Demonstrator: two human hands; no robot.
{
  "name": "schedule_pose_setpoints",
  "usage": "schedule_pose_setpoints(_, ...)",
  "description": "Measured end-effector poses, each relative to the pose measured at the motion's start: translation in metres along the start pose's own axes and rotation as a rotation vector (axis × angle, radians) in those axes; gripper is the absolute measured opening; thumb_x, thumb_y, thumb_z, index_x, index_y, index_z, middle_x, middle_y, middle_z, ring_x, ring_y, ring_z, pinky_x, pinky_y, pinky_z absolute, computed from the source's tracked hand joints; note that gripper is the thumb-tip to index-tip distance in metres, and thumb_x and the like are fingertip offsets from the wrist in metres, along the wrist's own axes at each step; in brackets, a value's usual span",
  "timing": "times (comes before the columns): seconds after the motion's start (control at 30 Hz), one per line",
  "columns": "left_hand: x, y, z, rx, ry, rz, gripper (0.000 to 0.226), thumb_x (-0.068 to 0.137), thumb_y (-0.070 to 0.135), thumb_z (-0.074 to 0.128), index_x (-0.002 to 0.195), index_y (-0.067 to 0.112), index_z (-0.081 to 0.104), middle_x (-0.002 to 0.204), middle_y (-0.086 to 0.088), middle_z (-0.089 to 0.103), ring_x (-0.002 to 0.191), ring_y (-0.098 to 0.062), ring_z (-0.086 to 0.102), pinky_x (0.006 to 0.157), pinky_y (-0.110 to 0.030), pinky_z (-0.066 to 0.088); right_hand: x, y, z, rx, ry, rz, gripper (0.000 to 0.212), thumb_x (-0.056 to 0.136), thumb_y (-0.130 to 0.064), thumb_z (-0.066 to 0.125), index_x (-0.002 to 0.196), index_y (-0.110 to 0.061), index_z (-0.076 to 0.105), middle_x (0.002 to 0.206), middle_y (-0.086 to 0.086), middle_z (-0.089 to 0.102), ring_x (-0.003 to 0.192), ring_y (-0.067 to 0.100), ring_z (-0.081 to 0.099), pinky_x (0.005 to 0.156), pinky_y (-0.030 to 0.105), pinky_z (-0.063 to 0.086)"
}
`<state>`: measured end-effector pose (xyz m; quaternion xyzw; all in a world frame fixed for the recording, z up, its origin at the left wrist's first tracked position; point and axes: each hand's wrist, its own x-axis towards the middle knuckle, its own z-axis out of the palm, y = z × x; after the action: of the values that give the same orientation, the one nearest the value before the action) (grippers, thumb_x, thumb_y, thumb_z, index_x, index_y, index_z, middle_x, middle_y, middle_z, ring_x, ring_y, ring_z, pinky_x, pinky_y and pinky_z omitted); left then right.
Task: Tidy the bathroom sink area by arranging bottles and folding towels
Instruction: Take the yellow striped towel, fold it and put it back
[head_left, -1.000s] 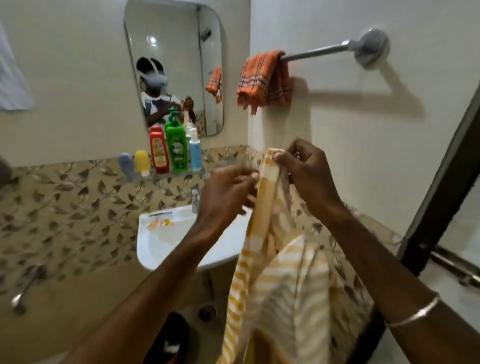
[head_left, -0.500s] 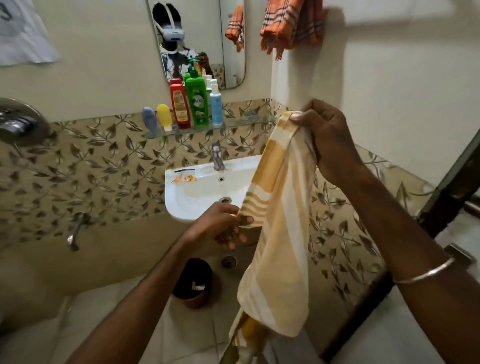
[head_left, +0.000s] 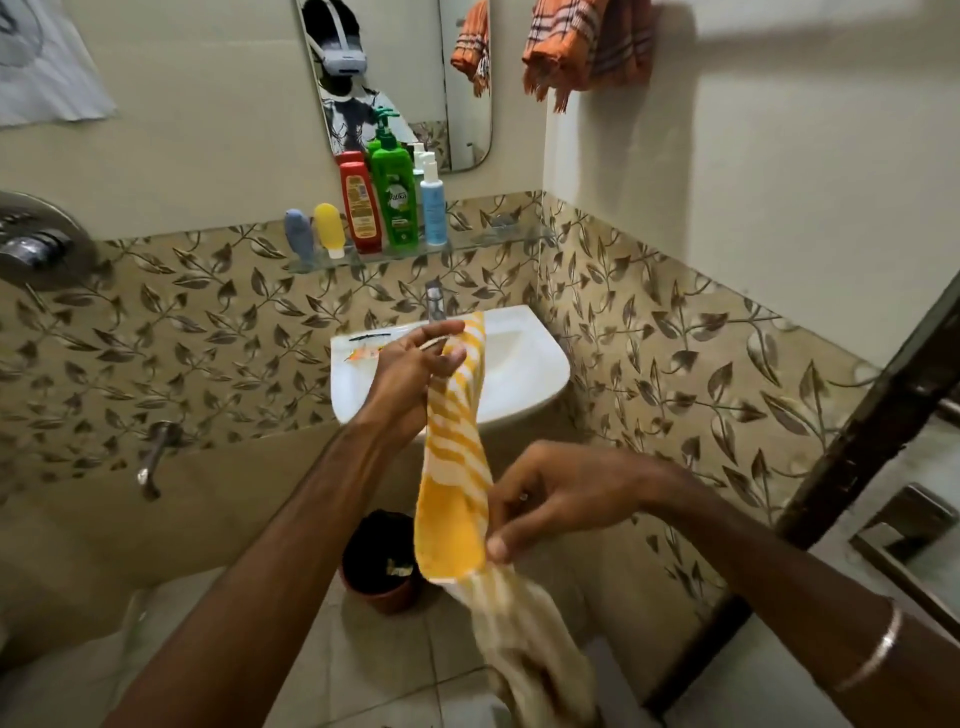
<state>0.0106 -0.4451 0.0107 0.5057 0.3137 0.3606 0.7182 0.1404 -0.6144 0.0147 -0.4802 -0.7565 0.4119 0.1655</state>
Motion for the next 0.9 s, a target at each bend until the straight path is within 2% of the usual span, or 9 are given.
schedule_pose_setpoints(0.1,-0.014,0.022,0.004,0.025,-0.140,0.110,0.035,0.088,-0.017,0.054,0.104,0.009,0.070,0.097,-0.004,0.076,0.087,-0.014,0.072,0.073,-0.025,0.061,0.007,0.019,-0.012,0.106,0.557,0.035,0.017,0.090,-0.026,0.071,0.097,-0.010,0.072,0.093,0.007,0.073,0.083,0.017,0.070,0.079,0.040,0.059)
schedule_pose_setpoints(0.17,-0.028,0.030,0.004,0.125,-0.219,0.151,0.034,0.088,-0.015,0.055,0.103,0.011,0.071,0.093,-0.006,0.074,0.084,-0.014,0.070,0.070,-0.026,0.060,0.011,0.030,-0.024,0.111,0.904,0.110,0.044,0.083,-0.034,0.078,0.120,-0.020,0.063,0.107,0.001,0.068,0.095,0.011,0.066,0.086,0.038,0.057)
schedule_pose_setpoints(0.27,-0.042,0.037,0.001,0.166,-0.303,0.188,0.033,0.088,-0.013,0.055,0.105,0.011,0.070,0.094,-0.007,0.070,0.084,-0.014,0.068,0.072,-0.027,0.058,0.025,0.041,-0.030,0.373,0.838,0.184,0.093,0.074,-0.041,0.081,0.152,-0.026,0.032,0.148,0.002,0.046,0.133,0.018,0.050,0.107,0.041,0.047)
schedule_pose_setpoints(0.33,-0.046,0.044,-0.007,0.167,-0.306,0.207,0.034,0.086,-0.012,0.056,0.107,0.012,0.070,0.100,-0.008,0.069,0.090,-0.016,0.067,0.077,-0.028,0.058,0.030,0.044,-0.031,0.458,0.797,0.138,0.076,0.080,-0.036,0.077,0.147,-0.023,0.044,0.143,0.002,0.055,0.131,0.019,0.054,0.110,0.048,0.045)
schedule_pose_setpoints(0.43,-0.049,0.052,-0.024,0.174,-0.281,0.229,0.036,0.085,-0.011,0.056,0.107,0.013,0.070,0.100,-0.005,0.071,0.092,-0.015,0.067,0.077,-0.027,0.059,0.035,0.037,-0.031,0.543,0.723,0.017,0.020,0.089,-0.026,0.070,0.107,-0.017,0.070,0.107,0.000,0.075,0.107,0.022,0.070,0.103,0.052,0.050)
schedule_pose_setpoints(0.57,-0.055,0.057,-0.039,0.133,-0.263,0.241,0.036,0.086,-0.010,0.054,0.104,0.016,0.071,0.094,-0.001,0.072,0.087,-0.013,0.070,0.073,-0.024,0.060,0.050,0.031,-0.028,0.653,0.488,0.117,0.040,0.091,-0.039,0.066,0.125,-0.018,0.061,0.118,0.000,0.073,0.111,0.021,0.069,0.089,0.038,0.055)
schedule_pose_setpoints(0.67,-0.058,0.059,-0.050,0.108,-0.255,0.278,0.037,0.087,-0.011,0.052,0.103,0.016,0.071,0.092,-0.001,0.073,0.085,-0.012,0.070,0.072,-0.024,0.059,0.059,0.030,-0.021,0.657,0.380,0.133,0.034,0.083,-0.036,0.072,0.112,-0.018,0.071,0.105,-0.002,0.074,0.099,0.016,0.069,0.085,0.033,0.054)
schedule_pose_setpoints(0.8,-0.065,0.061,-0.066,0.133,-0.210,0.260,0.034,0.081,-0.003,0.058,0.106,0.016,0.070,0.102,-0.002,0.072,0.092,-0.015,0.069,0.073,-0.026,0.060,0.062,0.021,-0.022,0.849,0.418,-0.018,0.013,0.083,-0.025,0.070,0.094,-0.018,0.070,0.089,-0.004,0.071,0.083,0.014,0.065,0.073,0.030,0.051)
schedule_pose_setpoints(0.9,-0.072,0.059,-0.069,0.306,-0.186,0.150,0.042,0.079,0.023,0.067,0.121,0.018,0.064,0.107,-0.002,0.070,0.091,-0.018,0.068,0.068,-0.028,0.058,0.062,0.011,-0.030,0.833,0.517,-0.104,0.017,0.088,-0.026,0.068,0.100,-0.015,0.069,0.090,-0.002,0.069,0.081,0.014,0.063,0.069,0.026,0.054)
